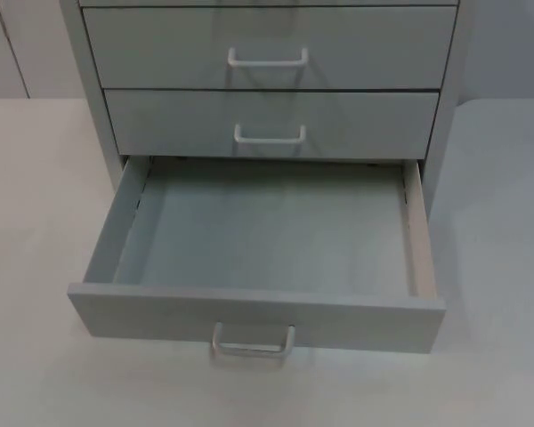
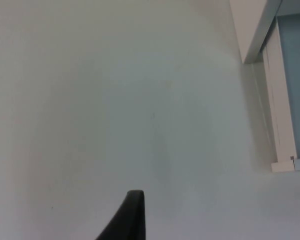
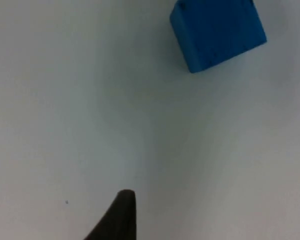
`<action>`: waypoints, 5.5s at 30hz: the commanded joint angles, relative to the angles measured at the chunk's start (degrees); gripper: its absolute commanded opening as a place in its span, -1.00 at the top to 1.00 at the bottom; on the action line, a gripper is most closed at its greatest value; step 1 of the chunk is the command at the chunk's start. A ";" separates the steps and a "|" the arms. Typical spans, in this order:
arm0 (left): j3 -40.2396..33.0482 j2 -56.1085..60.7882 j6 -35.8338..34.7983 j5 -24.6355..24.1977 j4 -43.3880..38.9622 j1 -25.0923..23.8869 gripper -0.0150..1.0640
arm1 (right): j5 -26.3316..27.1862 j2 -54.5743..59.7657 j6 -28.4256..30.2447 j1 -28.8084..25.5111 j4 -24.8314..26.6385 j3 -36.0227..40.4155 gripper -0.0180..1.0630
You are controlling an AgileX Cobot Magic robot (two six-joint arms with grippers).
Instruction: Open the drawer with the left hand, place the block into the drawer with the right hand, then close the drawer with the left hand.
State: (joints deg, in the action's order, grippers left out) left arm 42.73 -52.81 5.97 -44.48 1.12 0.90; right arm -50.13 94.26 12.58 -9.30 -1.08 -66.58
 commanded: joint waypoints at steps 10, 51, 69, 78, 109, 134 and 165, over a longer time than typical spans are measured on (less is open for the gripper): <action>-0.29 0.36 -0.43 0.27 -0.09 -0.33 -0.98 | -2.27 18.63 12.24 -0.30 -0.29 -15.36 -0.99; -0.29 0.25 -0.43 1.23 -0.53 -0.33 -0.98 | 7.69 26.69 11.86 -0.19 1.64 -18.33 0.97; -0.29 0.25 -0.43 0.89 -0.43 -0.33 -0.98 | -2.31 -0.96 -4.96 1.52 1.08 -7.25 0.97; -0.29 0.25 -0.43 0.72 -0.31 -0.33 -0.98 | 2.58 -13.13 -9.61 7.68 1.08 7.11 0.97; -0.29 0.25 -0.43 0.18 0.14 -0.33 -0.98 | 16.11 -0.05 -70.58 57.32 -30.18 6.50 0.97; -0.29 0.25 -0.43 -0.04 0.70 -0.33 -0.98 | 18.96 29.54 -85.42 59.64 -39.81 -14.44 0.97; -0.29 0.25 -0.43 0.27 0.82 -0.33 -0.98 | 18.50 30.49 -88.85 59.11 -40.80 -14.54 -0.54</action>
State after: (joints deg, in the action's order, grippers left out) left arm 42.73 -52.81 5.97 -44.60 1.25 0.90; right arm -30.94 126.16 -76.45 50.05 -41.52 -80.67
